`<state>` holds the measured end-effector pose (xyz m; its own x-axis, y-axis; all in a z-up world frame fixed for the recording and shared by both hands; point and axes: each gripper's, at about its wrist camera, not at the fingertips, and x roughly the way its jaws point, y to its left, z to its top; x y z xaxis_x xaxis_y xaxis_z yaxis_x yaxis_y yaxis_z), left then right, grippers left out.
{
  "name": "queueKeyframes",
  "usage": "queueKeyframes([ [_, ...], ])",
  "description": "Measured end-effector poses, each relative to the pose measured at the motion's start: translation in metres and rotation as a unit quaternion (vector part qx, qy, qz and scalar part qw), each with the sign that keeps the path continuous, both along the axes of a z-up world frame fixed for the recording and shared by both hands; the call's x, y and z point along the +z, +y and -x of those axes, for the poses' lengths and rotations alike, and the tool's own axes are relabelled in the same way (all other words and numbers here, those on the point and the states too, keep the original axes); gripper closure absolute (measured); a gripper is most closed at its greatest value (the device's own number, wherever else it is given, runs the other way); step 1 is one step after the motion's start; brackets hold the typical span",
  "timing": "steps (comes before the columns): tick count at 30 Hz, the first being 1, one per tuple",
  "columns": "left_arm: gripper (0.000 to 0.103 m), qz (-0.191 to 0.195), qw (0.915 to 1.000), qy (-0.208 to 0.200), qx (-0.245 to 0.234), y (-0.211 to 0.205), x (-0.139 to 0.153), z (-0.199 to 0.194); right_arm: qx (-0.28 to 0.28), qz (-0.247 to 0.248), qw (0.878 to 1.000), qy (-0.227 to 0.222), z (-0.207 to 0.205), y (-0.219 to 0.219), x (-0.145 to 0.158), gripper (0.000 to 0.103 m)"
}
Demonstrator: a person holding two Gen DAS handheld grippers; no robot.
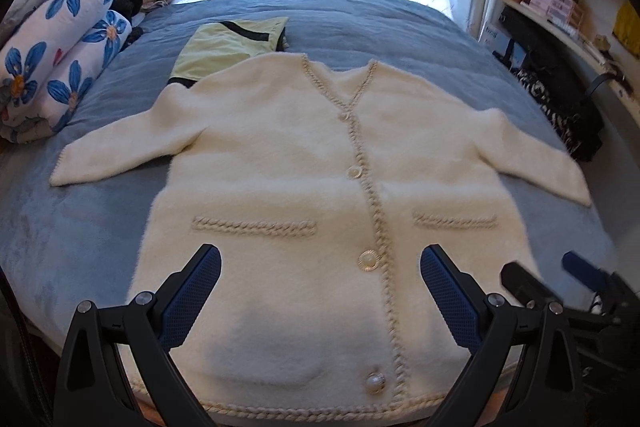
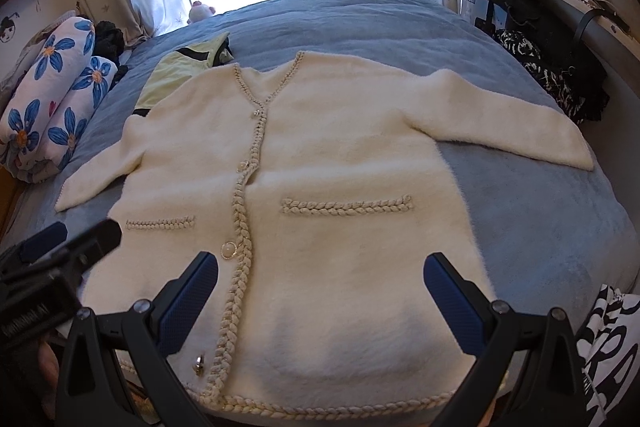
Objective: Fold large clothes
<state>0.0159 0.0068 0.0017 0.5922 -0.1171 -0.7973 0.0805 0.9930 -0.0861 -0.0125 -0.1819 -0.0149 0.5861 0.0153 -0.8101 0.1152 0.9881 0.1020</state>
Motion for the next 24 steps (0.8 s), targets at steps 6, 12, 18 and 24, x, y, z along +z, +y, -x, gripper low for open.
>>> queueKeyframes([
  [6,0.004,-0.005,0.9994,-0.034,-0.004,-0.016,0.016,-0.015,-0.005,-0.005,1.0,-0.004,-0.009,-0.032,0.014,0.0],
  [12,0.004,0.002,0.9973,-0.062,-0.04,-0.039,0.034,-0.036,-0.012,-0.021,0.999,-0.037,-0.02,-0.07,0.04,0.0],
  [18,0.004,0.001,0.9935,-0.07,-0.09,-0.073,0.052,-0.063,-0.063,-0.027,0.993,-0.094,-0.032,-0.127,0.072,0.0],
  [24,0.004,0.033,0.9903,-0.056,-0.123,-0.109,0.062,-0.098,-0.149,-0.041,0.983,-0.098,-0.05,-0.203,0.081,0.0],
])
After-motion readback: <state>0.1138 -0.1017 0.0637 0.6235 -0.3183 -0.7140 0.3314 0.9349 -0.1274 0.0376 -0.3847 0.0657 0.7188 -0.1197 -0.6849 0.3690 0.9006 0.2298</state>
